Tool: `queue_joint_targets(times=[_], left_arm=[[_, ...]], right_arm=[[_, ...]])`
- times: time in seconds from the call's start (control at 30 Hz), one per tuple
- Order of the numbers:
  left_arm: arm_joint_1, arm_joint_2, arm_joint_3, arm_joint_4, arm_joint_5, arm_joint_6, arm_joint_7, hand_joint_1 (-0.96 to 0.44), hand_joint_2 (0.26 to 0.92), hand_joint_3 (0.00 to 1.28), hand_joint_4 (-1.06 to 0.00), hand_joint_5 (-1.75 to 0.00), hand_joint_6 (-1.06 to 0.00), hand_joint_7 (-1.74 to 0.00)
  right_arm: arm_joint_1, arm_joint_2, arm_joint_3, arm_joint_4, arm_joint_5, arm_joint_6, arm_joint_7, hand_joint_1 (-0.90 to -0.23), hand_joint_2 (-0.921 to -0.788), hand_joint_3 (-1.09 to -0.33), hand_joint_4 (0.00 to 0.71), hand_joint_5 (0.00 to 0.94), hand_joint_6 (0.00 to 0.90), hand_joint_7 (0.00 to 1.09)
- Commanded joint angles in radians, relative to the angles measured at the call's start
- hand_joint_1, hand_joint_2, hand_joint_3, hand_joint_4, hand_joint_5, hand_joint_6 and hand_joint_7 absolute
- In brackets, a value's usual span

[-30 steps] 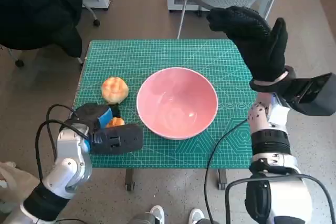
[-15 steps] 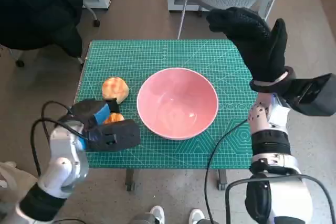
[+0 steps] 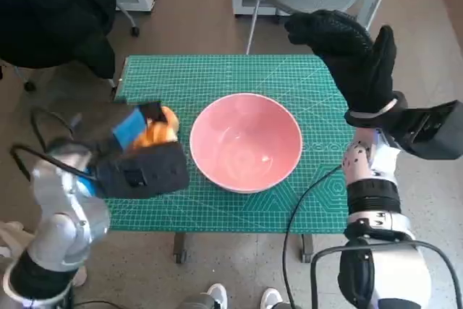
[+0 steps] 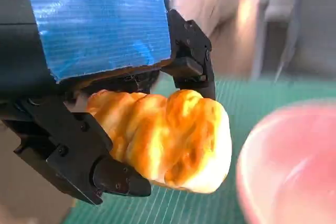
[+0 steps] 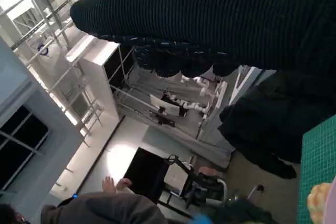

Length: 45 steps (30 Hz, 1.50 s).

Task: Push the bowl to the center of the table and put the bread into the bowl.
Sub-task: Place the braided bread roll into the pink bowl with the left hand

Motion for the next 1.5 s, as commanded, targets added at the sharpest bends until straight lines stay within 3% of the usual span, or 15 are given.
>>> queue_joint_targets(times=[0.03,0.27,0.43,0.53,0.63,0.67,0.7,0.77,0.9,0.93,1.1,1.27,1.5], left_arm=[[-0.079,-0.031,0.006,-0.025,0.006,-0.015,-0.004,0.01,0.627,0.63,-0.58,-1.56,-0.7,-1.01],[-0.153,-0.114,-0.054,0.021,0.038,-0.052,0.046,0.01,0.693,0.54,-0.55,-1.56,-0.68,-1.0],[-0.215,-0.16,-0.099,0.095,0.036,-0.118,0.065,0.01,0.688,0.58,-0.49,-1.63,-0.67,-1.03],[-0.254,-0.188,-0.119,0.144,0.038,-0.137,0.061,0.0,0.707,0.57,-0.5,-1.51,-0.58,-1.24],[-0.302,-0.235,-0.145,0.212,0.046,-0.138,0.058,0.0,0.8,0.48,-0.43,-1.5,-0.45,-1.39],[-0.311,-0.244,-0.15,0.228,0.049,-0.139,0.059,0.13,0.776,0.55,-0.42,-1.55,-0.4,-1.11],[-0.326,-0.26,-0.163,0.261,0.056,-0.136,0.059,0.22,0.735,0.64,-0.42,-1.59,-0.42,-0.83],[-0.344,-0.279,-0.176,0.3,0.065,-0.132,0.059,0.3,0.687,0.75,-0.41,-1.65,-0.36,-0.5],[-0.381,-0.319,-0.211,0.396,0.076,-0.133,0.061,0.36,0.645,0.84,-0.41,-1.69,-0.3,-0.18],[-0.389,-0.329,-0.217,0.428,0.065,-0.145,0.069,0.37,0.643,0.84,-0.41,-1.69,-0.29,-0.16],[-0.42,-0.375,-0.239,0.55,0.025,-0.204,0.118,0.38,0.669,0.79,-0.41,-1.66,-0.51,-0.17],[-0.446,-0.415,-0.249,0.64,0.005,-0.227,0.143,0.38,0.645,0.84,-0.41,-1.69,-0.63,-0.24],[-0.467,-0.432,-0.254,0.717,-0.026,-0.261,0.15,0.39,0.619,0.91,-0.39,-1.74,-0.58,-0.41]], right_arm=[[0.024,0.003,0.001,0.002,0.004,0.01,0.004,-0.712,-0.921,-0.846,0.281,0.0,0.318,0.0],[0.028,0.006,0.003,-0.008,0.004,0.01,0.002,-0.712,-0.921,-0.845,0.282,0.001,0.319,0.0],[0.037,0.004,0.002,-0.024,0.01,0.013,0.005,-0.714,-0.921,-0.845,0.282,0.001,0.319,0.0],[0.041,0.003,0.002,-0.034,0.012,0.015,0.005,-0.715,-0.921,-0.845,0.282,0.0,0.318,0.0],[0.047,-0.002,0.001,-0.044,0.015,0.017,0.005,-0.715,-0.921,-0.846,0.281,0.0,0.315,0.0],[0.048,-0.003,0.001,-0.046,0.015,0.017,0.005,-0.716,-0.921,-0.847,0.28,0.0,0.314,0.0],[0.05,-0.004,0.001,-0.05,0.016,0.018,0.005,-0.716,-0.921,-0.848,0.28,0.0,0.313,0.0],[0.054,-0.005,0.001,-0.056,0.017,0.02,0.005,-0.725,-0.921,-0.848,0.279,0.0,0.312,0.0],[0.062,-0.007,0.001,-0.069,0.018,0.022,0.002,-0.741,-0.921,-0.847,0.278,0.0,0.31,0.0],[0.064,-0.008,0.001,-0.072,0.018,0.022,0.002,-0.742,-0.921,-0.847,0.277,0.0,0.31,0.0],[0.075,-0.011,0.001,-0.087,0.018,0.026,-0.005,-0.746,-0.921,-0.845,0.276,0.0,0.314,0.0],[0.085,-0.012,0.003,-0.103,0.015,0.027,-0.018,-0.741,-0.921,-0.847,0.274,0.0,0.317,0.0],[0.099,-0.014,0.008,-0.121,0.008,0.023,-0.037,-0.719,-0.921,-0.853,0.27,0.0,0.318,0.0]])
